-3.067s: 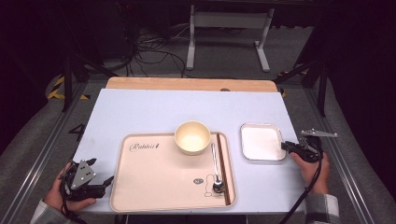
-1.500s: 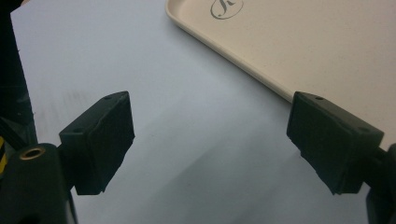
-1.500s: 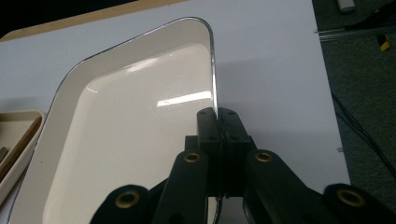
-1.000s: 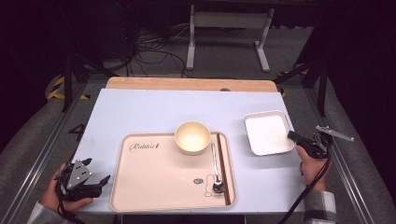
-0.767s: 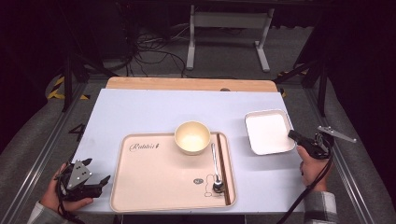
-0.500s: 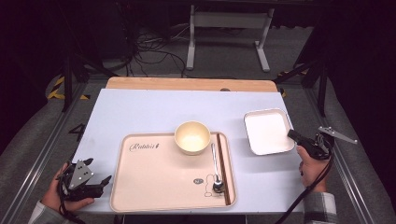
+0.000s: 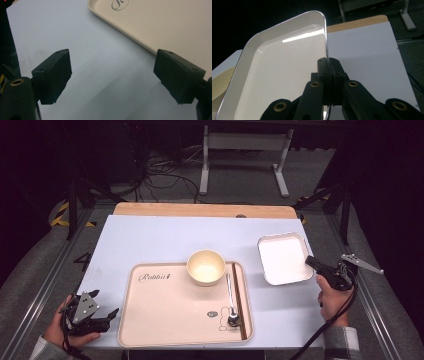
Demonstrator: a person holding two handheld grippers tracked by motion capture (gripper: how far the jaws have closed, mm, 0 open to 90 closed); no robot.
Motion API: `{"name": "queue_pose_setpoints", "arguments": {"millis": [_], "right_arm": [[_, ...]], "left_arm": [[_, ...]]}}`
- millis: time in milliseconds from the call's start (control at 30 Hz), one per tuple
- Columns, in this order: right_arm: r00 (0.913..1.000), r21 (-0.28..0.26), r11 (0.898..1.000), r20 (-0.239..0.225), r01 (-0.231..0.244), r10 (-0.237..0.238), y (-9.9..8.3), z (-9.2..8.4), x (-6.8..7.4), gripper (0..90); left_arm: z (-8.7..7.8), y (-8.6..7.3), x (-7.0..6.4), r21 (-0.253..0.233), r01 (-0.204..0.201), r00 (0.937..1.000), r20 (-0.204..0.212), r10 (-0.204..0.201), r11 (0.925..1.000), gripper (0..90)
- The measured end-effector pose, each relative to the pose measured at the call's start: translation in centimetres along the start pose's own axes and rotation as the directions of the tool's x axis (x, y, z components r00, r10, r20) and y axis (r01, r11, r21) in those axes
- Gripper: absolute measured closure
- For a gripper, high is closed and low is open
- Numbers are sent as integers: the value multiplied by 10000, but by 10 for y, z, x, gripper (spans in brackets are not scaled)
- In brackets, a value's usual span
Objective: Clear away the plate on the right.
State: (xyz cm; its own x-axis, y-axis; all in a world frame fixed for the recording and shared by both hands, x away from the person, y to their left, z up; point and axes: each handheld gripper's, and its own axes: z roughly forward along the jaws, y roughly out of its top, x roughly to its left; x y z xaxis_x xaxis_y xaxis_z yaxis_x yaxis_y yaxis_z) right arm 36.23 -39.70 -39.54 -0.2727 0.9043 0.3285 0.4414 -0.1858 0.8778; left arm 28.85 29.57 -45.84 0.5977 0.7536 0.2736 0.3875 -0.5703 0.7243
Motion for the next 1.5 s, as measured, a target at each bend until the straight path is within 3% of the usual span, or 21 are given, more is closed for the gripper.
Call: {"name": "queue_pose_setpoints", "arguments": {"millis": [133, 433, 867, 1000, 1133, 1200, 1400, 1433, 1467, 1500], "right_arm": [[9995, -111, 9999, -308, 53, -56, 2, -1, 7, 891], [9925, -270, 9988, -1141, 409, -437, 9, 1, 39, 891], [9661, 8, 9906, -2211, 1371, -1335, 6, 19, 92, 891], [9547, 154, 9856, -2515, 1685, -1593, 4, 25, 106, 891], [9378, 290, 9786, -2931, 2035, -1863, 1, 31, 125, 891], [9341, 296, 9772, -3009, 2104, -1920, 0, 33, 129, 891], [8997, 643, 9554, -3598, 2884, -2474, -8, 46, 158, 891], [8997, 643, 9554, -3598, 2884, -2474, -8, 46, 158, 891], [8935, 715, 9506, -3689, 3020, -2561, -10, 48, 162, 891], [8820, 774, 9429, -3850, 3241, -2716, -13, 52, 170, 891]], "left_arm": [[0, 0, 0, 14, -17, 10000, 6, 17, 10000, 157], [0, 0, 1, 2, -10, 10000, -27, 10, 10000, 157], [-1, 0, 0, 1, 31, 10000, -58, -31, 10000, 156], [-1, 0, 0, -3, 75, 9999, -68, -75, 10000, 156], [-2, 0, 1, -17, 38, 10000, -83, -39, 10000, 155], [-2, 0, 1, -23, 70, 9999, -73, -70, 10000, 156], [-1, 0, 0, 23, 50, 10000, -78, -50, 10000, 155], [-1, 0, 0, 23, 50, 10000, -78, -50, 10000, 155], [-1, 0, 0, 45, 20, 10000, -48, -20, 10000, 155], [0, 0, 1, 24, 17, 10000, -36, -17, 10000, 155]]}}
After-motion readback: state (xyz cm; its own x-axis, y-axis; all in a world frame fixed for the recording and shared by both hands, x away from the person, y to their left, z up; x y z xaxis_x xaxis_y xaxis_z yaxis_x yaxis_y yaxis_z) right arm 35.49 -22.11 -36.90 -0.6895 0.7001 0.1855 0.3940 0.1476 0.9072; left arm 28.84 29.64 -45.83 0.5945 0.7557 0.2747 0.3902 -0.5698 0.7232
